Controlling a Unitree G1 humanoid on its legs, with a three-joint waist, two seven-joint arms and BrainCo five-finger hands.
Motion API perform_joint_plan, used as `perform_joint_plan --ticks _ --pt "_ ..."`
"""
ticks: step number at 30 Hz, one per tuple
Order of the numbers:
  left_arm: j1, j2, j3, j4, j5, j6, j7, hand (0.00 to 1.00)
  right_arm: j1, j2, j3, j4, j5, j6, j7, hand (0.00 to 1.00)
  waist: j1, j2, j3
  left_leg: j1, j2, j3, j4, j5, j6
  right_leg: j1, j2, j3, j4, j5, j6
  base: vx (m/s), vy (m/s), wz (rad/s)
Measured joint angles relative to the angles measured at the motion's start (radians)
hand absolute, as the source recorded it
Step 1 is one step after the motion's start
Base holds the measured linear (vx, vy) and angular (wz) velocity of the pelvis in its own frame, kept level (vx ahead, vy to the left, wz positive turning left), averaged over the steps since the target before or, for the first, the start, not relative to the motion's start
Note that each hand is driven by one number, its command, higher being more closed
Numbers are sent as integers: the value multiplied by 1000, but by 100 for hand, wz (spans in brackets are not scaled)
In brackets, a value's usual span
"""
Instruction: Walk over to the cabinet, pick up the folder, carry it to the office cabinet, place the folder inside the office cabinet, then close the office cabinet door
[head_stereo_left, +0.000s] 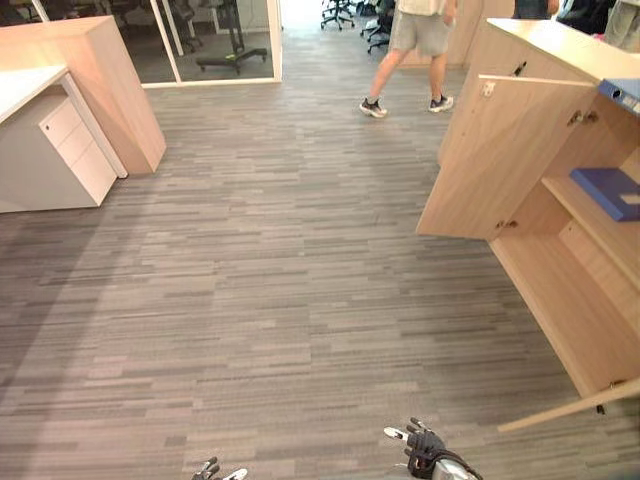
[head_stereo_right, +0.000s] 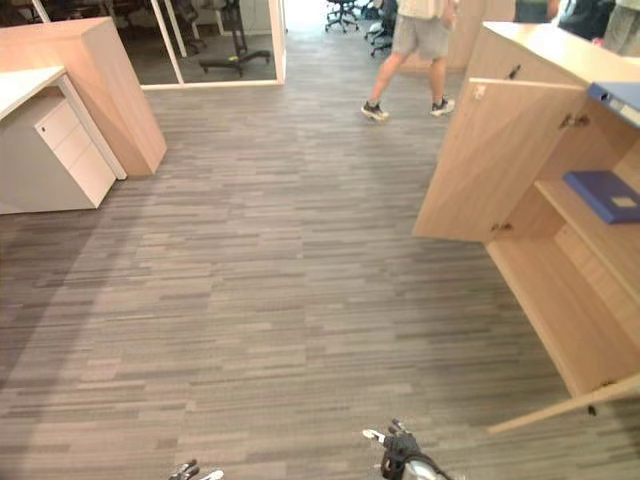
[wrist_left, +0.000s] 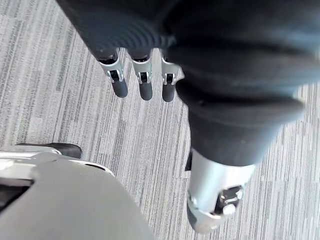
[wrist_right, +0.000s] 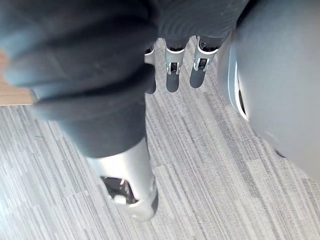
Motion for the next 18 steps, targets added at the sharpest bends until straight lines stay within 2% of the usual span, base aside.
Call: perform_joint_plan --ticks 2,3,4,5,6,7,8,11,14,15,16,18 --pt "-17 -4 8 8 10 7 -6 0 -2 4 5 -40 1 2 0 0 -7 7 30 41 44 -4 -7 -22 -8 -43 73 -60 -112 -15 -7 247 -208 3" --pt "-17 -4 15 8 10 9 -8 0 -4 6 7 -45 2 2 0 0 -8 6 34 49 52 -4 -12 -28 -11 -55 87 -68 -158 -11 -8 222 -251 10" --pt "-18 -5 29 8 9 14 -16 0 -5 7 21 -53 5 2 0 0 -9 1 40 68 63 -2 -27 -43 -28 -71 105 -77 -268 26 -3 235 -281 18" --pt "-23 -6 49 9 2 19 -22 0 -4 12 23 -56 6 2 0 0 -9 -14 51 94 65 -5 -37 -72 -58 -67 105 -75 -364 135 -12 259 -289 22" --pt "-25 -10 60 10 -2 23 -22 0 -4 9 26 -55 7 3 0 0 -6 -16 55 105 70 -5 -39 -87 -72 -57 111 -81 -366 175 -59 290 -286 10" --pt "-28 -29 76 17 -9 27 -24 0 -12 -1 39 -54 8 5 0 0 4 4 59 103 97 5 -38 -97 -82 -56 132 -93 -356 167 -58 282 -279 2" --pt "-34 -34 95 30 -24 34 -33 0 -19 -1 54 -53 10 6 2 0 3 10 60 100 110 14 -35 -88 -92 -58 147 -104 -344 128 -72 264 -276 1" --pt "-34 -51 155 49 -74 49 -46 0 -19 -1 41 -34 21 6 11 0 -11 17 54 138 161 9 -35 -86 -96 -6 177 -147 -329 57 -78 248 -275 29" --pt "-27 -63 197 53 -113 56 -58 0 -9 2 6 -17 26 6 13 0 -12 18 48 140 209 0 31 -94 -111 70 221 -182 -388 39 -77 184 -199 37" --pt "-23 -67 218 53 -140 56 -66 0 1 4 -3 -12 28 6 14 0 -11 15 42 77 233 0 182 -109 -136 115 246 -187 -452 45 -71 141 -142 19" --pt "-22 -69 225 52 -143 57 -67 0 3 3 -3 -10 28 6 14 0 -11 16 40 40 244 -1 268 -113 -146 134 256 -184 -477 50 -70 172 -140 7" --pt "-17 -91 256 44 -164 58 -66 0 1 -5 5 5 28 8 14 0 -1 30 31 -118 300 -11 649 -126 -209 201 308 -153 -556 66 -88 217 -56 -33"
